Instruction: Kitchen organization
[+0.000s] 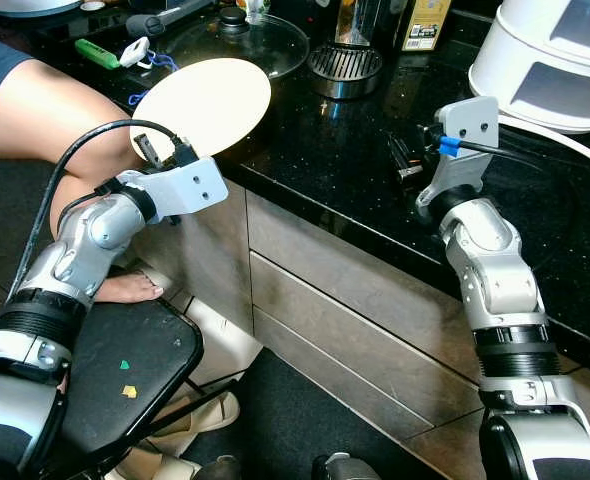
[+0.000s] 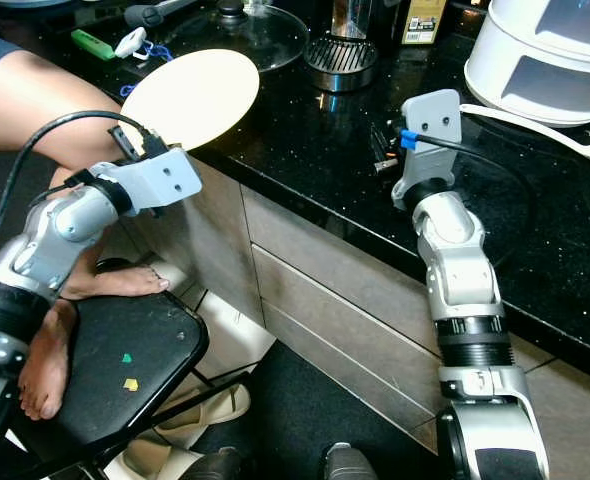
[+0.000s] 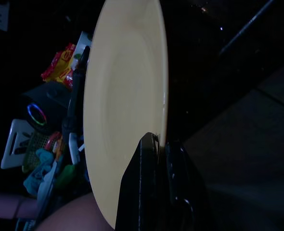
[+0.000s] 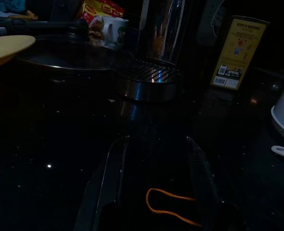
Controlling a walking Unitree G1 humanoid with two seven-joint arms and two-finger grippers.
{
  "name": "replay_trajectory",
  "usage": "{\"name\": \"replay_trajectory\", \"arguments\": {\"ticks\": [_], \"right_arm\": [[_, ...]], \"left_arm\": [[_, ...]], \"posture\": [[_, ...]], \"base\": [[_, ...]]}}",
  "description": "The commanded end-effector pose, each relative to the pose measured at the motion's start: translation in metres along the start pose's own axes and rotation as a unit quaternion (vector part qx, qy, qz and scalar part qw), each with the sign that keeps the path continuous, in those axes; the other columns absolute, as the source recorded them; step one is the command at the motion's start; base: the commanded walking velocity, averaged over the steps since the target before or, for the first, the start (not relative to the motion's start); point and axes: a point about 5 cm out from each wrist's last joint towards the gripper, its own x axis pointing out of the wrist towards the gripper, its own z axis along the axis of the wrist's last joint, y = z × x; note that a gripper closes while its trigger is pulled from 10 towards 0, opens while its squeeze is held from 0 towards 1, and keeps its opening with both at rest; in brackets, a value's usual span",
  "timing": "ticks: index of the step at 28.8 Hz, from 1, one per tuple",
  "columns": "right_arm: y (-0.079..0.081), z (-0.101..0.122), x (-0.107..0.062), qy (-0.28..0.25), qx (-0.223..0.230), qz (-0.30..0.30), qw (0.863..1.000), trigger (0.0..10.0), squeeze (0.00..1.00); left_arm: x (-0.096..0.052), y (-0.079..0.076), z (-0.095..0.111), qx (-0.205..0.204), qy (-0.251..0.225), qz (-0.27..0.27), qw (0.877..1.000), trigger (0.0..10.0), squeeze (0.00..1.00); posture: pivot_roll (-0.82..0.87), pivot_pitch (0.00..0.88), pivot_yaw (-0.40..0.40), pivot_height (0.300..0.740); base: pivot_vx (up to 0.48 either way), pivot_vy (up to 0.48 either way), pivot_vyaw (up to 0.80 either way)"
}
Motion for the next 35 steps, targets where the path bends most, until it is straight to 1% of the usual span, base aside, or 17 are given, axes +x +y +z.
{"name": "replay_trajectory", "arguments": {"ticks": [1, 3, 4, 7, 9, 10, 11, 13, 14, 15, 17, 20, 21, 24, 26, 28, 35], "right_arm": [[-0.004, -0.004, -0.003, 0.011, 0.002, -0.004, 1.000, 10.0, 0.00], [-0.003, -0.004, -0.002, 0.010, 0.004, -0.005, 1.000, 10.0, 0.00], [-0.003, -0.004, -0.002, 0.010, 0.004, -0.005, 1.000, 10.0, 0.00], [-0.002, -0.004, -0.001, 0.009, 0.011, -0.005, 1.000, 10.0, 0.00], [-0.001, -0.004, -0.001, 0.009, 0.014, -0.005, 1.000, 10.0, 0.00], [-0.001, -0.005, -0.001, 0.009, 0.021, -0.007, 1.000, 10.0, 0.00], [-0.001, -0.005, -0.001, 0.009, 0.021, -0.007, 1.000, 10.0, 0.00], [-0.001, -0.004, -0.001, 0.007, 0.043, -0.014, 0.999, 10.0, 0.00], [-0.002, -0.004, -0.001, 0.003, 0.061, -0.018, 0.998, 10.0, 0.00], [-0.002, -0.004, -0.001, 0.003, 0.061, -0.018, 0.998, 10.0, 0.00], [-0.005, -0.002, 0.000, -0.003, 0.089, -0.031, 0.996, 10.0, 0.00], [-0.006, -0.002, 0.001, -0.001, 0.099, -0.038, 0.994, 10.0, 0.00], [-0.008, -0.001, 0.001, 0.000, 0.104, -0.044, 0.994, 10.0, 0.00], [-0.012, 0.000, 0.003, -0.003, 0.118, -0.057, 0.991, 10.0, 0.00], [-0.020, 0.003, 0.004, -0.012, 0.143, -0.079, 0.987, 10.0, 0.00], [-0.025, 0.006, 0.004, -0.022, 0.160, -0.088, 0.983, 10.0, 0.00], [-0.028, 0.011, 0.004, -0.032, 0.170, -0.092, 0.981, 10.0, 0.00]], "left_arm": [[-0.005, -0.011, -0.009, -0.014, 0.019, -0.020, 1.000, 0.0, 0.00], [-0.006, -0.009, -0.008, -0.029, 0.015, -0.013, 0.999, 0.0, 0.00], [-0.006, -0.009, -0.008, -0.029, 0.015, -0.013, 0.999, 0.0, 0.00], [-0.005, -0.001, 0.002, -0.069, -0.014, 0.002, 0.998, 0.0, 0.00], [-0.005, 0.002, 0.005, -0.077, -0.024, 0.006, 0.997, 0.0, 0.00], [-0.005, 0.006, 0.011, -0.082, -0.036, 0.010, 0.996, 0.0, 0.00], [-0.005, 0.006, 0.011, -0.082, -0.036, 0.010, 0.996, 0.0, 0.00], [-0.004, 0.014, 0.022, -0.080, -0.057, 0.010, 0.995, 0.0, 0.00], [-0.004, 0.017, 0.026, -0.076, -0.066, 0.009, 0.995, 0.0, 0.00], [-0.004, 0.017, 0.026, -0.076, -0.066, 0.009, 0.995, 0.0, 0.00], [-0.004, 0.022, 0.036, -0.061, -0.082, 0.003, 0.995, 0.0, 0.00], [-0.004, 0.024, 0.041, -0.055, -0.090, -0.001, 0.994, 0.0, 0.00], [-0.004, 0.025, 0.044, -0.050, -0.094, -0.004, 0.994, 0.0, 0.00], [-0.005, 0.025, 0.048, -0.047, -0.100, -0.015, 0.994, 0.0, 0.00], [-0.008, 0.020, 0.055, -0.044, -0.108, -0.040, 0.992, 0.0, 0.00], [-0.011, 0.016, 0.059, -0.044, -0.112, -0.058, 0.991, 0.0, 0.00], [-0.014, 0.010, 0.065, -0.038, -0.114, -0.073, 0.990, 0.0, 0.00]], "posture": [[0.02, 0.143, -0.043, 0.740], [0.02, 0.143, -0.044, 0.740], [0.02, 0.143, -0.044, 0.740], [0.02, 0.142, -0.043, 0.740], [0.02, 0.142, -0.043, 0.740], [0.02, 0.140, -0.041, 0.740], [0.02, 0.140, -0.041, 0.740], [0.02, 0.138, -0.040, 0.740], [0.02, 0.137, -0.038, 0.740], [0.02, 0.137, -0.038, 0.740], [0.03, 0.133, -0.035, 0.740], [0.03, 0.132, -0.035, 0.740], [0.03, 0.129, -0.033, 0.740], [0.03, 0.125, -0.031, 0.740], [0.04, 0.118, -0.027, 0.740], [0.04, 0.115, -0.024, 0.740], [0.04, 0.106, -0.020, 0.740]], "base": [[0.000, 0.000, 0.00], [0.000, 0.000, 0.00], [0.000, 0.000, 0.00], [0.000, 0.000, 0.00], [0.000, 0.000, 0.00], [0.000, 0.000, 0.00], [0.000, 0.000, 0.00], [0.000, 0.000, 0.00], [0.000, 0.000, 0.00], [0.000, 0.000, 0.00], [0.000, 0.000, 0.00], [0.000, 0.000, 0.00], [0.000, 0.000, -0.80], [0.000, 0.000, -0.80], [0.000, 0.000, -0.80], [0.000, 0.000, -0.80], [0.000, 0.000, -0.80]]}}
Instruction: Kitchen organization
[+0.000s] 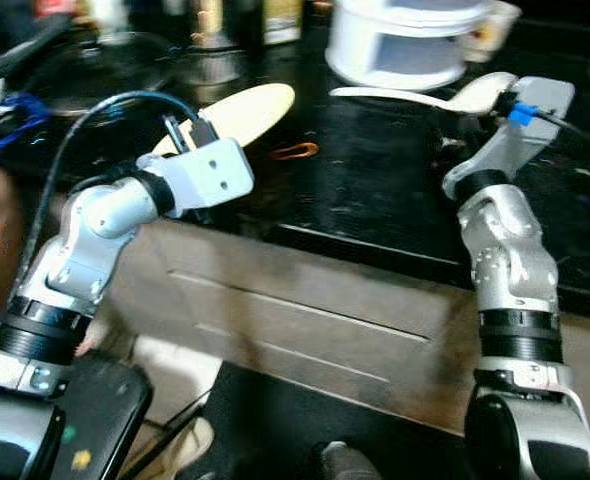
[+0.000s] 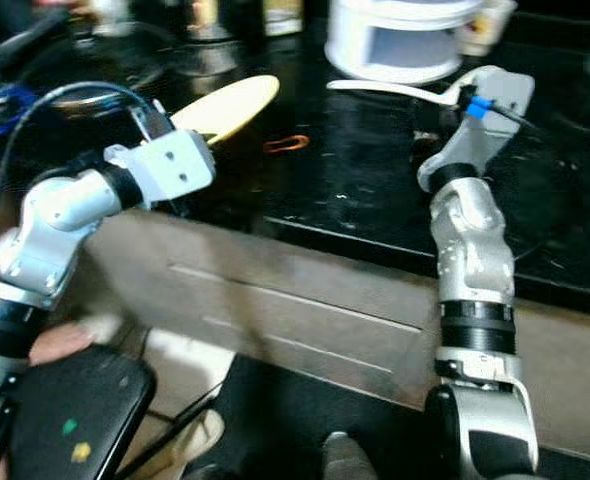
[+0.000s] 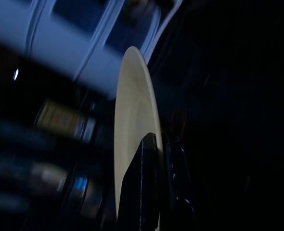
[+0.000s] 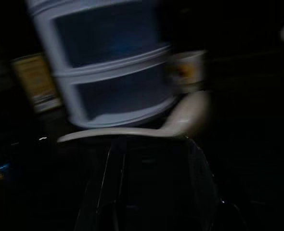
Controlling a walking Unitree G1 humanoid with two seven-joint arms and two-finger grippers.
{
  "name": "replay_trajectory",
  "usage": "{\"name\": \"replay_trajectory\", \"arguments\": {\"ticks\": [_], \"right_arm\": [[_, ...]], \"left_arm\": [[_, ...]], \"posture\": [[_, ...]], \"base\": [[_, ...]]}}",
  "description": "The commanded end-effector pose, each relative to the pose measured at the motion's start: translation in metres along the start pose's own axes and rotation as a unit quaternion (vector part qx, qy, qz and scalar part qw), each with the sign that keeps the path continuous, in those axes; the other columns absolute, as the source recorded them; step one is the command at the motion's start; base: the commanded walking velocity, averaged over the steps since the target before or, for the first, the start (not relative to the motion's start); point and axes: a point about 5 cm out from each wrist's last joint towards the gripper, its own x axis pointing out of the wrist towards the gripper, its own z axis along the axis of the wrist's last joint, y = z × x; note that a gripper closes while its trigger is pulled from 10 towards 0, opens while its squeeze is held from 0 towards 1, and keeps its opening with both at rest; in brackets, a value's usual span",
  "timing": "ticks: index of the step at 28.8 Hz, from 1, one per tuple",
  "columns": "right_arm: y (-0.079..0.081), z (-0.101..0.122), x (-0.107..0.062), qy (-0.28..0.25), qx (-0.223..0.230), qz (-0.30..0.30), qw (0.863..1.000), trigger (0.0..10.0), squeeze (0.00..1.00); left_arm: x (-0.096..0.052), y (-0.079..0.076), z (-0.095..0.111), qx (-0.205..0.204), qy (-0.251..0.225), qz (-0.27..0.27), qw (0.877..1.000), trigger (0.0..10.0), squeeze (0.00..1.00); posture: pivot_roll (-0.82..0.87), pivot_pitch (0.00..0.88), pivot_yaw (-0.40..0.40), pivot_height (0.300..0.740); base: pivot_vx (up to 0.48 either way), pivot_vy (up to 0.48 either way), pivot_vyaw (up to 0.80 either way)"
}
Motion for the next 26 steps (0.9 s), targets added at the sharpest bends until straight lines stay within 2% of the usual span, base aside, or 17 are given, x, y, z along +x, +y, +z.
{"name": "replay_trajectory", "arguments": {"ticks": [1, 14, 26], "right_arm": [[0.006, -0.001, 0.001, 0.003, 0.010, 0.007, 1.000, 10.0, 0.00], [0.004, 0.004, 0.004, -0.010, 0.017, 0.004, 1.000, 10.0, 0.00], [0.005, 0.005, 0.003, -0.016, 0.009, 0.004, 1.000, 10.0, 0.00]], "left_arm": [[-0.002, -0.006, -0.001, -0.005, 0.008, -0.013, 1.000, 0.0, 0.00], [0.001, -0.006, 0.016, 0.000, -0.009, -0.012, 1.000, 0.0, 0.00], [0.010, 0.001, 0.040, -0.017, -0.049, 0.044, 0.998, 0.0, 0.00]], "posture": [[0.04, 0.104, -0.019, 0.740], [0.04, 0.086, -0.013, 0.740], [0.03, 0.071, -0.001, 0.740]], "base": [[0.000, 0.000, -0.80], [0.000, 0.000, -0.80], [0.000, 0.000, -0.80]]}}
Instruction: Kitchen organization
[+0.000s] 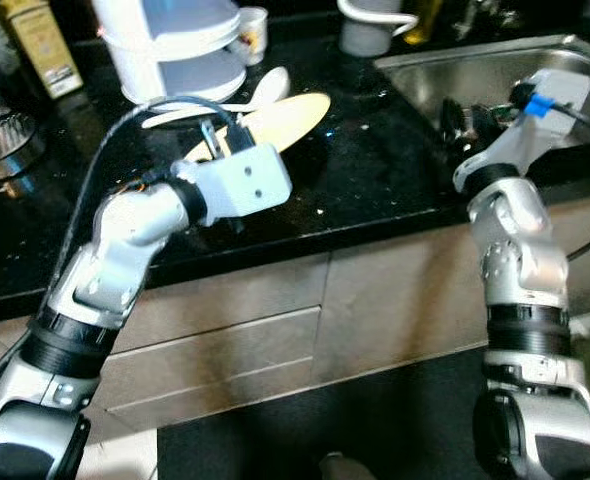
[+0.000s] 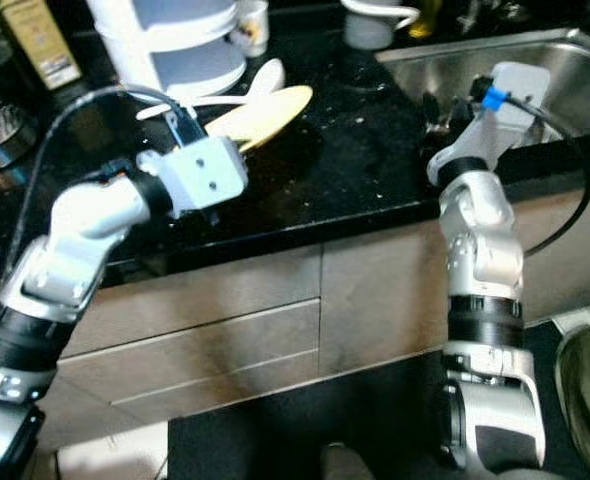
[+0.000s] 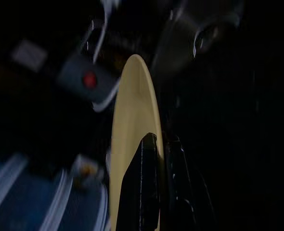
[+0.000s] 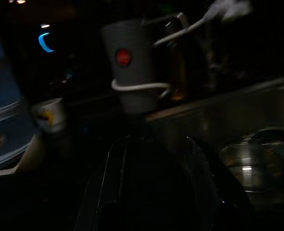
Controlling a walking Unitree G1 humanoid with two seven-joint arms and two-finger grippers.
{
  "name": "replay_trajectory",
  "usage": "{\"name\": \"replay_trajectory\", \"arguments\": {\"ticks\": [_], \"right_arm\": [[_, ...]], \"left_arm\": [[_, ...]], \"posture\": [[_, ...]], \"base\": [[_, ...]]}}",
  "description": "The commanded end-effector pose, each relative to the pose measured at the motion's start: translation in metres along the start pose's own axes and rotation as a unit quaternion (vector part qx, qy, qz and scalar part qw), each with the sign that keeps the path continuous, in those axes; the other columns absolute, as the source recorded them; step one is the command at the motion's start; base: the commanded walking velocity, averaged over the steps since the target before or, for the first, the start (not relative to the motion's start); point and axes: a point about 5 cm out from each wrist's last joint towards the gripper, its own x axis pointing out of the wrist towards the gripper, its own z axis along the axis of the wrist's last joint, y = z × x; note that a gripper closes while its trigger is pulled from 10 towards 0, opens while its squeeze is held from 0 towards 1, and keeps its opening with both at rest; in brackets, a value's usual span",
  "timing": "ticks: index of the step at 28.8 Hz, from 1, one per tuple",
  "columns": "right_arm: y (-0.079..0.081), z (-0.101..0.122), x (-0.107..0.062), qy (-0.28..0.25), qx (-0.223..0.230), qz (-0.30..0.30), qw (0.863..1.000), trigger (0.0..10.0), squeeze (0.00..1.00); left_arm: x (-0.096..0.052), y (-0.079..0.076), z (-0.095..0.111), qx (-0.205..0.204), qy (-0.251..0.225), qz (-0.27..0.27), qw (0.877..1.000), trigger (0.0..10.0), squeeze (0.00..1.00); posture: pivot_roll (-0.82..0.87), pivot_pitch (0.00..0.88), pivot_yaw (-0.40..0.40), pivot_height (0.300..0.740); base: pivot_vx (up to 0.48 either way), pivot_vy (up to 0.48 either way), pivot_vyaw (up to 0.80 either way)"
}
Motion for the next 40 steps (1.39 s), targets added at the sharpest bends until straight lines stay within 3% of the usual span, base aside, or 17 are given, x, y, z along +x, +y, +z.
{"name": "replay_trajectory", "arguments": {"ticks": [1, 2, 3, 7, 8, 9, 10, 16, 27, 40], "right_arm": [[0.000, -0.002, -0.001, 0.000, 0.004, -0.001, 1.000, 10.0, 0.00], [0.000, -0.002, -0.001, 0.000, 0.004, -0.001, 1.000, 10.0, 0.00], [0.001, -0.002, -0.001, -0.002, 0.004, 0.000, 1.000, 10.0, 0.00], [0.002, -0.002, 0.000, -0.003, 0.004, 0.002, 1.000, 10.0, 0.00], [0.003, -0.001, 0.000, -0.006, 0.006, 0.004, 1.000, 10.0, 0.00], [0.003, -0.001, 0.000, -0.006, 0.006, 0.004, 1.000, 10.0, 0.00], [0.003, 0.000, 0.000, -0.009, 0.006, 0.005, 1.000, 10.0, 0.00], [0.004, 0.001, 0.000, -0.015, 0.007, 0.006, 1.000, 10.0, 0.00], [0.006, -0.002, -0.001, -0.014, 0.002, 0.010, 1.000, 10.0, 0.00], [0.009, -0.003, -0.002, -0.012, 0.001, 0.015, 1.000, 10.0, 0.00]], "left_arm": [[0.001, 0.000, 0.002, -0.004, 0.000, 0.012, 1.000, 1.7, 0.00], [0.001, 0.000, 0.002, -0.004, 0.000, 0.012, 1.000, 1.7, 0.00], [0.001, 0.001, 0.003, -0.004, 0.000, 0.019, 1.000, 3.3, 0.00], [0.002, 0.001, 0.004, -0.004, 0.000, 0.027, 1.000, 3.3, 0.00], [0.002, 0.003, 0.004, -0.001, 0.002, 0.036, 0.999, 5.2, 0.00], [0.002, 0.003, 0.004, -0.001, 0.002, 0.036, 0.999, 5.2, 0.00], [0.001, 0.006, 0.004, 0.003, 0.007, 0.049, 0.999, 10.0, 0.00], [-0.001, 0.017, 0.002, 0.010, 0.017, 0.082, 0.996, 10.0, 0.00], [-0.002, 0.014, -0.004, -0.021, 0.037, 0.090, 0.995, 10.0, 0.00], [-0.004, 0.013, -0.007, -0.036, 0.048, 0.093, 0.994, 10.0, 0.00]], "posture": [[0.03, 0.071, -0.001, 0.740], [0.03, 0.071, -0.001, 0.740], [0.03, 0.067, -0.001, 0.740], [0.03, 0.064, -0.001, 0.740], [0.03, 0.056, -0.003, 0.740], [0.03, 0.056, -0.003, 0.740], [0.03, 0.055, -0.002, 0.740], [0.03, 0.048, -0.002, 0.740], [0.03, 0.056, 0.002, 0.740], [0.03, 0.059, -0.002, 0.740]], "base": [[0.000, 0.000, -0.80], [0.000, 0.000, -0.80], [0.000, 0.000, -0.80], [0.000, 0.000, -0.80], [0.000, 0.000, -0.80], [0.000, 0.000, -0.80], [0.000, 0.000, 0.00], [0.000, 0.000, 0.00], [0.000, 0.000, 0.00], [0.000, -0.393, 0.00]]}}
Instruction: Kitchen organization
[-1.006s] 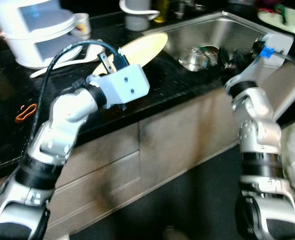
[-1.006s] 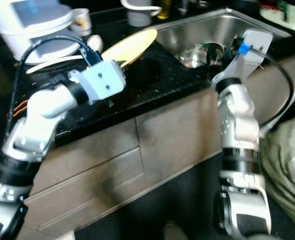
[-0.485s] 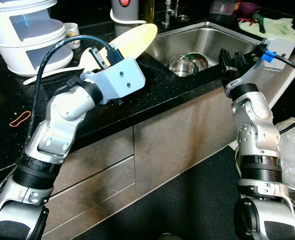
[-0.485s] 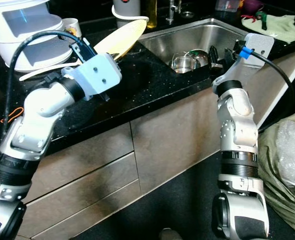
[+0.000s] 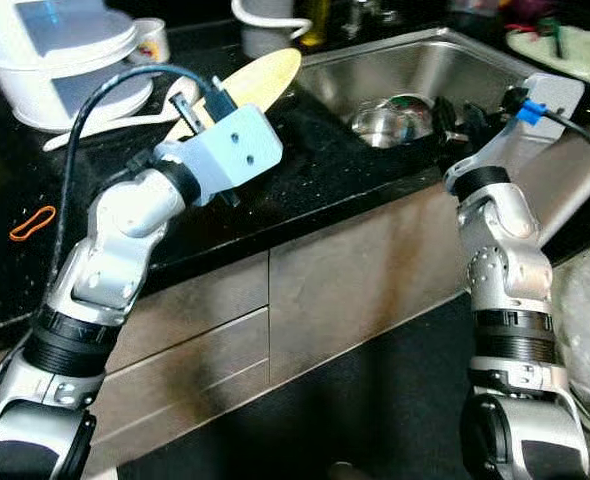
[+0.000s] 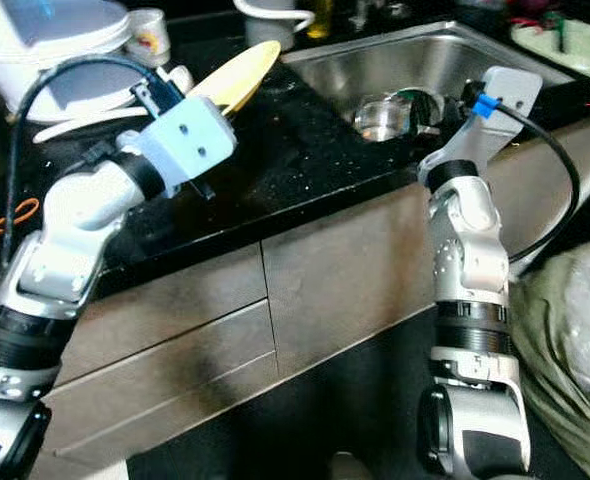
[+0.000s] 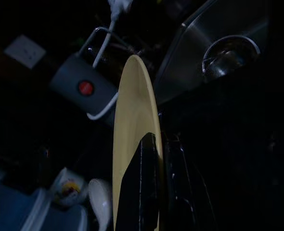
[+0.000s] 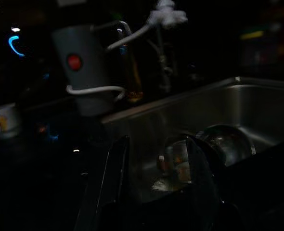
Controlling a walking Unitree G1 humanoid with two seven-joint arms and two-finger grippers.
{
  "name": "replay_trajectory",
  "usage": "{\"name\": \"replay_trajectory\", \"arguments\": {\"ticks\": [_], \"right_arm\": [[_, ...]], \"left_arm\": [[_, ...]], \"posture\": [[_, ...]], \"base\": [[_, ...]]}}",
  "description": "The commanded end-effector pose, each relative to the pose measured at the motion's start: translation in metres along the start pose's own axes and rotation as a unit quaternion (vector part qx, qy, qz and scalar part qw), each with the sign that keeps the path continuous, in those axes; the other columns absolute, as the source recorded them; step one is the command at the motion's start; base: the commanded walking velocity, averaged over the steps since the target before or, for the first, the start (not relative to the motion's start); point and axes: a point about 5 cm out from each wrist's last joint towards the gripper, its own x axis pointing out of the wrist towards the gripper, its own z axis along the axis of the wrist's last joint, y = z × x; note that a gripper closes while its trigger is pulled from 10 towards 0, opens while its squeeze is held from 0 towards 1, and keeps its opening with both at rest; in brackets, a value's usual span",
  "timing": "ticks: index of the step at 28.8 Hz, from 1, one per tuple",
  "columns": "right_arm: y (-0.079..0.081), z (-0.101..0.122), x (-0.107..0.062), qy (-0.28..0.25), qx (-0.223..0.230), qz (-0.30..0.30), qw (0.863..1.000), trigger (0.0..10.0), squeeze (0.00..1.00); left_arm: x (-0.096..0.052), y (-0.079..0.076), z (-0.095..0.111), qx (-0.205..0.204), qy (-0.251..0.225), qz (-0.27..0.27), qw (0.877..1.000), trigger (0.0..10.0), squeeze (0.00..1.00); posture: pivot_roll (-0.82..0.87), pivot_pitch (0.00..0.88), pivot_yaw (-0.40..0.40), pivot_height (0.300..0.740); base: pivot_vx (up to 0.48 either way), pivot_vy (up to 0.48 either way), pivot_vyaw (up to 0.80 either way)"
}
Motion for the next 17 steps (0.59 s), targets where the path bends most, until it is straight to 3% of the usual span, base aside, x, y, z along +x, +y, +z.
{"name": "replay_trajectory", "arguments": {"ticks": [1, 17], "right_arm": [[-0.0022, 0.0039, -0.0003, -0.008, -0.002, -0.002, 1.000, 10.0, 0.00], [0.0020, 0.0013, -0.0005, -0.003, -0.002, 0.011, 1.000, 10.0, 0.00]], "left_arm": [[-0.0006, 0.0021, 0.0044, 0.004, -0.009, 0.004, 1.000, 10.0, 0.00], [-0.0014, 0.0028, 0.0054, 0.000, -0.006, 0.007, 1.000, 10.0, 0.00]], "posture": [[0.03, 0.059, -0.002, 0.740], [0.03, 0.062, -0.006, 0.740]], "base": [[0.000, -0.420, 0.00], [0.000, -0.418, 0.00]]}}
